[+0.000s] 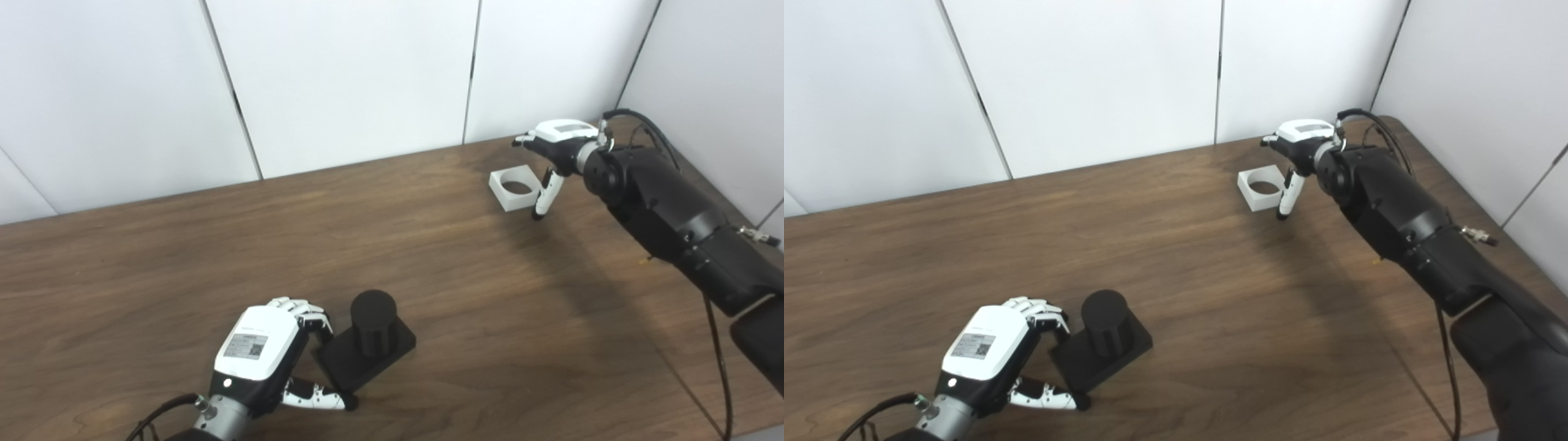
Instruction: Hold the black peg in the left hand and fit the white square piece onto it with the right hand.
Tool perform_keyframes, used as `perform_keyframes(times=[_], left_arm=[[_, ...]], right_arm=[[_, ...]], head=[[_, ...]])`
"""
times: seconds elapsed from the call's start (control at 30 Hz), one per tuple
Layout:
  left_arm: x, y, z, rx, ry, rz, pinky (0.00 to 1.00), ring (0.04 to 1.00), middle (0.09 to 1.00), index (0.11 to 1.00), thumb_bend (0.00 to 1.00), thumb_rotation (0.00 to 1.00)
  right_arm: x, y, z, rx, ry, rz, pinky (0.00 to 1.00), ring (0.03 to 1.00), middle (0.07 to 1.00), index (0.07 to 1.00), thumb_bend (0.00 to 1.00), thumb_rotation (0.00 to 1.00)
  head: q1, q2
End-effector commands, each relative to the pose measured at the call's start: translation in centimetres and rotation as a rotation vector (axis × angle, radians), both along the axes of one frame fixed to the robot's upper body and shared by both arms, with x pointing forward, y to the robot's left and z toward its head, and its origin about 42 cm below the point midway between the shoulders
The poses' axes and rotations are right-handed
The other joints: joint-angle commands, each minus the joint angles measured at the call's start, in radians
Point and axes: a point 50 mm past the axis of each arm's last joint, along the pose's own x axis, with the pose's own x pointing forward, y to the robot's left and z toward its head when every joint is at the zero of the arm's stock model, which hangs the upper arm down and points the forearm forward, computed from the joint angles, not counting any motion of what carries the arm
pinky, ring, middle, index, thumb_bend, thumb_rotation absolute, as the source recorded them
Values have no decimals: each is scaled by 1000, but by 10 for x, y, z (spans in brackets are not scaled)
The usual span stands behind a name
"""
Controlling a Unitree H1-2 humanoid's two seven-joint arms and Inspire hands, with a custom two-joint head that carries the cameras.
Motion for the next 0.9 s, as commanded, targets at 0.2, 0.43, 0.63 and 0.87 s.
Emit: perform_keyframes(times=[0.2,0.43,0.63,0.87], left_arm=[[-18,-7,-23,114,94,-42,838,797,737,488,521,56],[-19,-11,-22,117,95,-42,843,799,738,488,521,57],[-20,-14,-23,102,93,-42,836,793,735,488,521,56],[-21,-17,-23,121,97,-40,845,802,743,489,520,58]], right_arm=[[7,0,8,-49,-28,0,1000,1000,992,933,880,213],[7,1,-1,-50,-19,7,1000,1000,987,942,856,236],[9,0,-6,-53,-18,14,1000,1000,985,938,812,311],[9,0,-5,-53,-19,11,1000,1000,983,918,764,364]], head=[[12,5],[25,6],[34,4],[45,6]])
